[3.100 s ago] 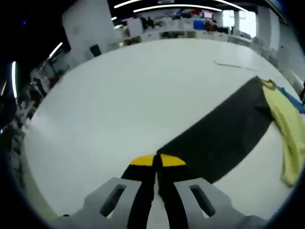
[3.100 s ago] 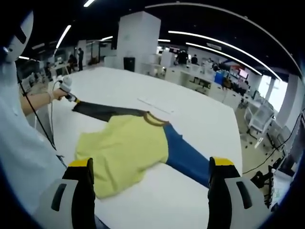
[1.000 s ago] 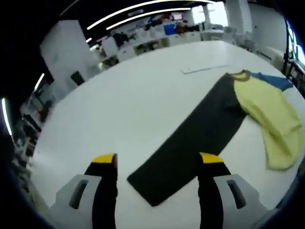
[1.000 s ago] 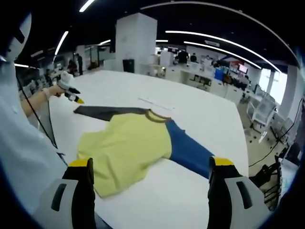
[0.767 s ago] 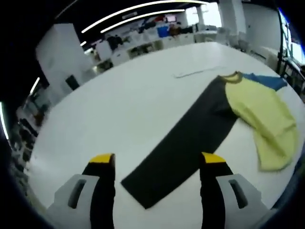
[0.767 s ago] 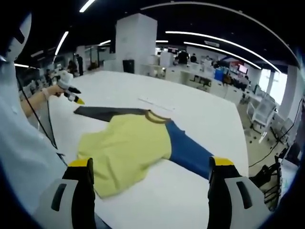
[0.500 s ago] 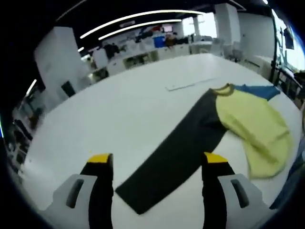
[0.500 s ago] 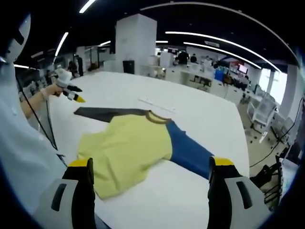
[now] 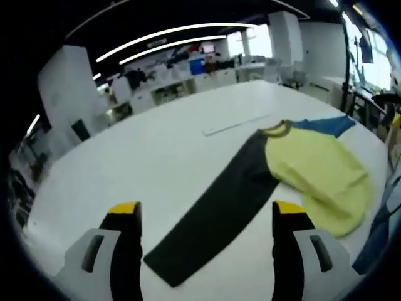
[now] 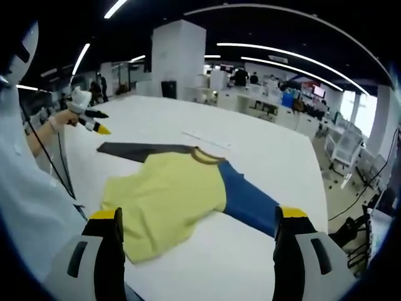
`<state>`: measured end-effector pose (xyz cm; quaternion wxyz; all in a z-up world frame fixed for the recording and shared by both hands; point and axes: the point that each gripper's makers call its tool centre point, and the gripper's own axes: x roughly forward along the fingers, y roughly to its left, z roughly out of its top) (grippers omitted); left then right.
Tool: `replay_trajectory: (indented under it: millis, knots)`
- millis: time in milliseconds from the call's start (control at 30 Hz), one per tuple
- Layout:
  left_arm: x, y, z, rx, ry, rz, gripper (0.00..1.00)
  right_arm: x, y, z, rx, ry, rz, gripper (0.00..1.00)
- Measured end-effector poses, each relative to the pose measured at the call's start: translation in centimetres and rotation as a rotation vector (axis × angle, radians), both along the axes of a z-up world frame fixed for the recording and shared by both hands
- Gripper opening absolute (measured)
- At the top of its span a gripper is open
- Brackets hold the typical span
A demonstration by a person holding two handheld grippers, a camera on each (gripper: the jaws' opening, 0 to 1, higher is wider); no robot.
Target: Fold the garment on the visible template until the final outline fits inside the template.
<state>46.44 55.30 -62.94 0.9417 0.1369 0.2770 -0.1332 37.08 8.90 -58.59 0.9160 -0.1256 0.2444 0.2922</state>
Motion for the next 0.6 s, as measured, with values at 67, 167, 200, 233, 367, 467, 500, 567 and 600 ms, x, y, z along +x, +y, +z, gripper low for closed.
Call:
replay_trajectory:
  millis: [67, 167, 200, 233, 367, 467, 500, 567, 600]
  knots:
    - [0.0, -0.3, 0.0, -0.008, 0.001, -0.010, 0.83, 0.0, 0.1, -0.1, 0.005, 0.003, 0.000, 1.00]
    - [-0.1, -0.9, 0.2, -0.019, -0.002, -0.027, 0.84, -0.1, 0.1, -0.1, 0.005, 0.005, 0.001, 1.00]
    - [-0.2, -1.1, 0.3, -0.020, -0.002, -0.031, 0.84, 0.0, 0.1, -0.1, 0.006, 0.005, 0.001, 1.00]
    - [-0.2, -1.3, 0.4, -0.021, -0.006, -0.037, 0.85, 0.0, 0.1, -0.1, 0.006, 0.005, 0.000, 1.00]
    - [-0.1, -2.2, 1.1, -0.051, -0.026, -0.059, 0.86, 0.0, 0.0, -0.1, 0.006, 0.005, -0.003, 1.00]
    - [-0.2, -3.0, 1.4, -0.049, -0.029, -0.085, 0.88, 0.0, 0.0, -0.2, 0.006, 0.006, -0.002, 1.00]
    - [-0.2, -3.2, 1.4, -0.045, -0.030, -0.097, 0.88, 0.0, 0.0, -0.2, 0.006, 0.006, -0.002, 1.00]
    - [-0.3, -3.8, 1.4, -0.050, -0.025, -0.113, 0.91, 0.0, -0.1, -0.2, 0.008, 0.007, -0.006, 1.00]
    - [-0.4, -4.1, 1.4, -0.054, -0.019, -0.121, 0.91, 0.0, -0.1, -0.2, 0.007, 0.008, -0.006, 1.00]
